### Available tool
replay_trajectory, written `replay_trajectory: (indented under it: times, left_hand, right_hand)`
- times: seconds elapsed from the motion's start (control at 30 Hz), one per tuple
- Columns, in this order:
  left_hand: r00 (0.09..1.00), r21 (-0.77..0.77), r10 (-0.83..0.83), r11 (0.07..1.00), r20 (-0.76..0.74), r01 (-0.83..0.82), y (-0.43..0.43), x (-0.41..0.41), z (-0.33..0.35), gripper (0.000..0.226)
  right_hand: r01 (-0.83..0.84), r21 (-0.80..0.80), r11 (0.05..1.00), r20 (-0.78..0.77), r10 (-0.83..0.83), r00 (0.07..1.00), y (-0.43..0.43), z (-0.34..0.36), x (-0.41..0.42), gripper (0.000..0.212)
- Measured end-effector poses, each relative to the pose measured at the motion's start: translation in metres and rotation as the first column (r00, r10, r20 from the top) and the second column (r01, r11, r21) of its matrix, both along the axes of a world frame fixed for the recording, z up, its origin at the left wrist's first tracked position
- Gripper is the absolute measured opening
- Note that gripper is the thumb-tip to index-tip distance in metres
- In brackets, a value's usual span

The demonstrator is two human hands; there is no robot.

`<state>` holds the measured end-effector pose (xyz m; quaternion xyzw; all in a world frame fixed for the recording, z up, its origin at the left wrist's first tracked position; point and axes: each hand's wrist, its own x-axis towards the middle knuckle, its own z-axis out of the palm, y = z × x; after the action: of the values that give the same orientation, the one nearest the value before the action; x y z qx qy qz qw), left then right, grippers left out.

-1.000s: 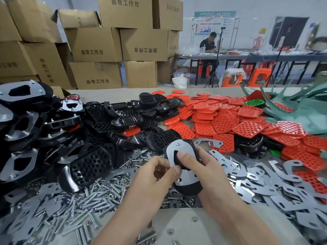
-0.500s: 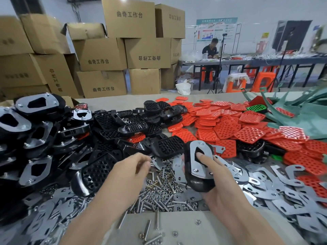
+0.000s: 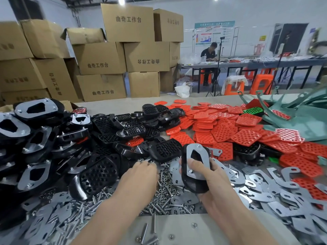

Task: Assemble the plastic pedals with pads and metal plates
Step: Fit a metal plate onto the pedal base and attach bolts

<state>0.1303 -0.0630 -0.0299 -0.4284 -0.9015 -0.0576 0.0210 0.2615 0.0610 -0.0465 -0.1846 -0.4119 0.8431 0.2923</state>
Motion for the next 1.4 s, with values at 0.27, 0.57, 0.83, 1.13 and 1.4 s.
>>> replay_trajectory:
  times: [0.27, 0.57, 0.83, 1.13, 1.4]
  left_hand:
    - [0.985, 0.008, 0.113, 0.994, -0.127, -0.113, 0.01, 0.021, -0.001, 0.011]
    - [0.981, 0.267, 0.1, 0.953, 0.167, -0.143, 0.016, 0.02, 0.0, 0.014]
    - [0.846, 0.75, -0.162, 0.567, 0.508, -0.341, -0.008, 0.015, -0.007, 0.008]
    - [0.926, 0.868, -0.244, 0.474, 0.288, -0.145, 0.0, 0.029, -0.004, 0.01]
    - [0.947, 0.887, -0.232, 0.451, 0.223, -0.098, 0.003, 0.028, -0.009, 0.011]
  right_hand:
    - [0.02, 0.016, 1.0, 0.024, -0.02, 0.999, 0.0, -0.001, 0.001, 0.038]
    - [0.065, 0.114, 0.991, 0.08, -0.074, 0.994, -0.004, 0.001, -0.003, 0.038]
    - [0.004, 0.424, 0.906, 0.196, -0.096, 0.976, -0.012, -0.002, -0.007, 0.041]
    - [-0.131, 0.6, 0.789, 0.241, -0.022, 0.97, -0.02, 0.0, -0.007, 0.039]
    - [-0.134, 0.648, 0.749, 0.224, -0.019, 0.975, -0.022, -0.001, -0.007, 0.04]
